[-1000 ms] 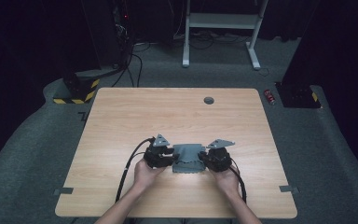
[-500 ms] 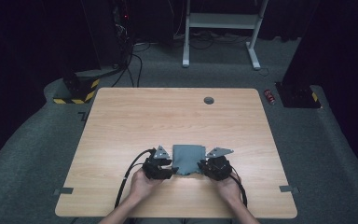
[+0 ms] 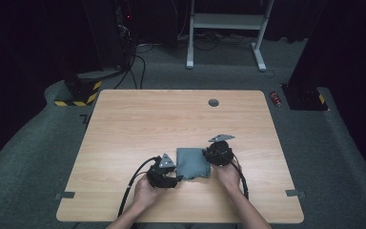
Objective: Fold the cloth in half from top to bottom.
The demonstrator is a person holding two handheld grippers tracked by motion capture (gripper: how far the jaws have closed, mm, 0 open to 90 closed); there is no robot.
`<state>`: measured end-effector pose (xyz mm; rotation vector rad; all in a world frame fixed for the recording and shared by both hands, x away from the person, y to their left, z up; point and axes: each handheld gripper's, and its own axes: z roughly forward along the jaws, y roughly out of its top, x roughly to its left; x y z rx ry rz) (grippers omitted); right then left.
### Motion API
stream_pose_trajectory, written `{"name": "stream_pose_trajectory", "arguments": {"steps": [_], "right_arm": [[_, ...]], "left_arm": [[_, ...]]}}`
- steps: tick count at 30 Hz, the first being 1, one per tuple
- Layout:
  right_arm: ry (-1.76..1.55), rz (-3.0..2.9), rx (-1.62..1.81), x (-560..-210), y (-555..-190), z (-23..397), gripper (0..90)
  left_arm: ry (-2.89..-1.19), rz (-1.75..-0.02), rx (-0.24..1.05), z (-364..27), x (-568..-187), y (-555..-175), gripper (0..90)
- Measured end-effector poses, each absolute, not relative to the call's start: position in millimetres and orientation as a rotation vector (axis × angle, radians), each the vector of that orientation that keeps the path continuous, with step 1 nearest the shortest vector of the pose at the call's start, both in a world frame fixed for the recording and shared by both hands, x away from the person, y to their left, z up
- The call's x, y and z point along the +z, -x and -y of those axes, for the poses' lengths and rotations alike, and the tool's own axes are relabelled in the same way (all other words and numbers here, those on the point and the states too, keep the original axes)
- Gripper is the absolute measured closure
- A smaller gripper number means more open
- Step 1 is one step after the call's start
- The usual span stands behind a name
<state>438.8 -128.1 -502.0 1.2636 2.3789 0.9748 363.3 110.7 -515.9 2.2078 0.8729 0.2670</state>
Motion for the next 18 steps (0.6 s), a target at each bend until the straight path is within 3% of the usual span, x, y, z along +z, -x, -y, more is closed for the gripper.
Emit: {"name": "stream_pose_trajectory", "arguments": {"steps": [3,8,16,18], "right_arm": [[-1.294,-2.399,0.956,-508.0,-442.6,126.6,74.2],[-1.277,-2.397,0.961,-508.3,-444.0,128.9,89.8],[-1.281,-2.367,0.957,-507.3,-444.7,134.1,89.8],[-1.246,-2.37,0.983,-503.6,-436.5,130.6,83.6]], "left_arm": [[-2.208,-0.873,0.268,-110.7,-515.8,-363.4,49.3],[-2.21,-0.87,0.276,-109.8,-516.1,-362.9,49.0],[-2.19,-0.869,0.305,-109.2,-511.3,-363.2,48.4],[-2.181,-0.872,0.306,-109.8,-509.1,-363.3,48.3]]}}
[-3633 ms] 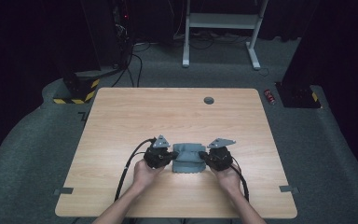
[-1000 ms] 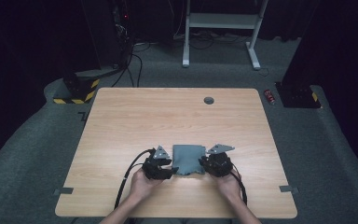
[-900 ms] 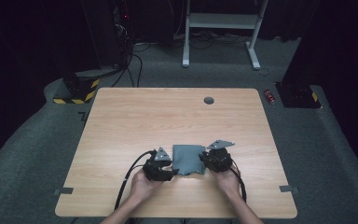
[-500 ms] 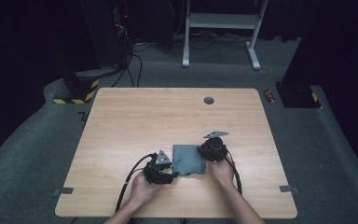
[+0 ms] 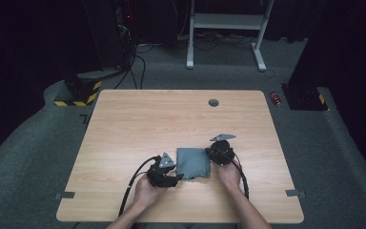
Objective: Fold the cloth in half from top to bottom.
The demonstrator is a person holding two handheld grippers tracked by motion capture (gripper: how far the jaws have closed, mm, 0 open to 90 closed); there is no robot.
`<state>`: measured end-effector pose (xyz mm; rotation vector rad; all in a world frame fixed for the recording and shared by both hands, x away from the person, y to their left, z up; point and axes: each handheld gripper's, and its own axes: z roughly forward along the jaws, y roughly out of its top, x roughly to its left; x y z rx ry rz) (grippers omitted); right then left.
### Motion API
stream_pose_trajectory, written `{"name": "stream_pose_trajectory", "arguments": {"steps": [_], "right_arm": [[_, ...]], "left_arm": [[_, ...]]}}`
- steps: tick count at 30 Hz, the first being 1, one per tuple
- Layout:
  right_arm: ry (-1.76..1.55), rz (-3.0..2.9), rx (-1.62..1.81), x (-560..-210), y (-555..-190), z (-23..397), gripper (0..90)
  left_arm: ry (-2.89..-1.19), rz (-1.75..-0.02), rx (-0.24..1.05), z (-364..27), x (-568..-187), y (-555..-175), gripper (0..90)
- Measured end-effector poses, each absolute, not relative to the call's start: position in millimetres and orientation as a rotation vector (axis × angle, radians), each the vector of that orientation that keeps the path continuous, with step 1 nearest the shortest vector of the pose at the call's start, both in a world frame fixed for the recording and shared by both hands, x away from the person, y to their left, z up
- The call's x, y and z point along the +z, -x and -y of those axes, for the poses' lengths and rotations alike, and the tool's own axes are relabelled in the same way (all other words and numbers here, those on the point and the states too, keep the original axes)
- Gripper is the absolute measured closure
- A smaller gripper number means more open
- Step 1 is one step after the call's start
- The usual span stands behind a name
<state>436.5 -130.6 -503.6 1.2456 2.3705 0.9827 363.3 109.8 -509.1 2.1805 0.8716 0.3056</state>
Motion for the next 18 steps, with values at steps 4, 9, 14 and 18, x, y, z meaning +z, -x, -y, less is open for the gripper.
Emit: {"name": "stream_pose_trajectory", "arguments": {"steps": [4,9,14,18], "right_arm": [[-1.137,-2.423,1.028,-502,-409,122,74.9],[-1.062,-2.481,1.031,-509,-379,121,67.9],[-0.961,-2.509,0.963,-513,-364,127,66.9],[-0.996,-2.501,0.985,-510,-365,135,66.2]], "left_arm": [[-2.185,-0.878,0.309,-111,-510,-363,48.1],[-2.166,-0.905,0.319,-114,-509,-367,48.1],[-2.131,-0.925,0.33,-115,-502,-374,48.0],[-2.112,-0.943,0.325,-116,-499,-381,48.5]]}}
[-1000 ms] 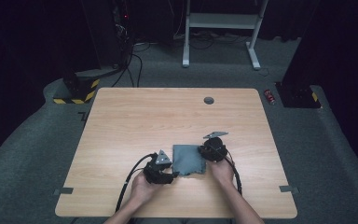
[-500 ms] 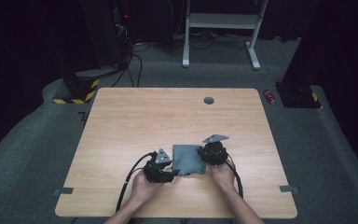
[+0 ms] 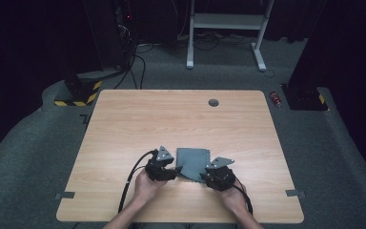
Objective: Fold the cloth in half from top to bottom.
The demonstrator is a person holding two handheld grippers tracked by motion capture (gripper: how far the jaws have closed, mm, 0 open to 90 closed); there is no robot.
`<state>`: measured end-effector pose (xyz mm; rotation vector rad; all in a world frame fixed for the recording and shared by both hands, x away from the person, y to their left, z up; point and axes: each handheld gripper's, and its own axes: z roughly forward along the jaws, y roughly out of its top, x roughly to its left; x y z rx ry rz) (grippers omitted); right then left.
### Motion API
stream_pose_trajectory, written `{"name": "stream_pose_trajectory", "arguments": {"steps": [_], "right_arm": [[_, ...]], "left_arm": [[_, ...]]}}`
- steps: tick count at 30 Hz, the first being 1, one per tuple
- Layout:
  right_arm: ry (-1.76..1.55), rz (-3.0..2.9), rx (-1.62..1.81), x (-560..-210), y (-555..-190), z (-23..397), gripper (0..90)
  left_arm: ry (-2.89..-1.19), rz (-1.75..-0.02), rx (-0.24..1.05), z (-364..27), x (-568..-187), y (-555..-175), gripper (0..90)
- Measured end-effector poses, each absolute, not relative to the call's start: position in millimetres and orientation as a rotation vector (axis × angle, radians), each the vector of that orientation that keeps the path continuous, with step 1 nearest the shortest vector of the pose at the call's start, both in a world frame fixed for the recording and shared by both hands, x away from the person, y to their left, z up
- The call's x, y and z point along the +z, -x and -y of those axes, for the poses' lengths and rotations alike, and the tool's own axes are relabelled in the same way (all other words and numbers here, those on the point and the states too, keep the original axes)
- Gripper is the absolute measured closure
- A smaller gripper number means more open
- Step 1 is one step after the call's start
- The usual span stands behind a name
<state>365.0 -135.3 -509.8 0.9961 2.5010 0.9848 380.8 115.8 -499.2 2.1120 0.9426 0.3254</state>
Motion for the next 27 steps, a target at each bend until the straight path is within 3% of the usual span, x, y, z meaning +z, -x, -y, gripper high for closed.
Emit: {"name": "stream_pose_trajectory", "arguments": {"steps": [6,16,19,23,27], "right_arm": [[-1.123,-2.406,1.022,-502,-391,139,66.5],[-1.252,-2.337,0.957,-504,-438,130,59.7],[-1.259,-2.366,0.929,-509,-444,129,67.1],[-1.227,-2.407,0.936,-511,-445,129,88.0],[-1.199,-2.393,0.894,-511,-449,127,89.5]], "left_arm": [[-2.069,-0.963,0.323,-120,-490,-391,48.7],[-2.101,-1.078,0.402,-111,-503,-431,48.4],[-2.131,-1.101,0.389,-107,-509,-441,48.6],[-2.155,-1.069,0.353,-101,-514,-447,61.6],[-2.176,-1.042,0.375,-97,-512,-455,83.9]]}}
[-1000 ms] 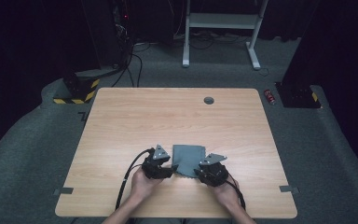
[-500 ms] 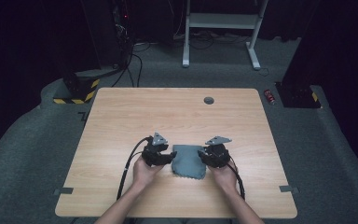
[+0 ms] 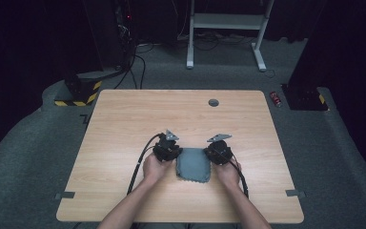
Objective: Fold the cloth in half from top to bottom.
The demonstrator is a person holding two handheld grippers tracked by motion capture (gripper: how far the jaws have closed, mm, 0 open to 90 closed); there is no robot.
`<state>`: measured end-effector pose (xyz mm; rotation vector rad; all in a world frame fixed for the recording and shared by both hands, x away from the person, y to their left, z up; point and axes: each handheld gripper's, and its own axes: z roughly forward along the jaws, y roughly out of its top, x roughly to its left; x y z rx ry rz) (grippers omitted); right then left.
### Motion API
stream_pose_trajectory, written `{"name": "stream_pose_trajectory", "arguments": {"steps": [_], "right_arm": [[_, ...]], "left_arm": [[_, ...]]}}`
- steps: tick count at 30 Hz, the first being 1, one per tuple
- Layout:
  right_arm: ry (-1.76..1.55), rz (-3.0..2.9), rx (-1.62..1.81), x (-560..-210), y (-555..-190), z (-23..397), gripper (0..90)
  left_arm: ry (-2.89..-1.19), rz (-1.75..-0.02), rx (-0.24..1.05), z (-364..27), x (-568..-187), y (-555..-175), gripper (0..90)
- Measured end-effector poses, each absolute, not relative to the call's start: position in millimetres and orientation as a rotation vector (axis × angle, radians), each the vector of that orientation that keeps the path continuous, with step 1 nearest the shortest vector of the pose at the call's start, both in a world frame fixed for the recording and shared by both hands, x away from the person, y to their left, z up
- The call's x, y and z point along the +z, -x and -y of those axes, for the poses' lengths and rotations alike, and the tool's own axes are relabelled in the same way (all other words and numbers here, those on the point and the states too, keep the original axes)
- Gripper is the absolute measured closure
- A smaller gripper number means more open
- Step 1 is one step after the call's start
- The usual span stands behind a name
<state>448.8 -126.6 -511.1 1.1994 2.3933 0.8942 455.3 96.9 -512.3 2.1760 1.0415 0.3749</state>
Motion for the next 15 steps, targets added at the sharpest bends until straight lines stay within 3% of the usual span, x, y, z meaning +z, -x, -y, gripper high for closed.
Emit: {"name": "stream_pose_trajectory", "arguments": {"steps": [4,8,11,15], "right_arm": [[-1.219,-2.362,0.86,-510,-459,124,89.1],[-1.263,-2.336,0.899,-510,-457,126,76.1],[-1.214,-2.344,0.922,-508,-445,128,71.8],[-1.179,-2.364,0.955,-509,-428,128,68.6]], "left_arm": [[-2.16,-1.081,0.394,-95,-512,-463,85.1],[-2.134,-1.07,0.373,-99,-511,-449,56.1],[-2.147,-1.032,0.361,-103,-510,-431,48.6],[-2.146,-0.99,0.34,-108,-507,-410,45.6]]}}
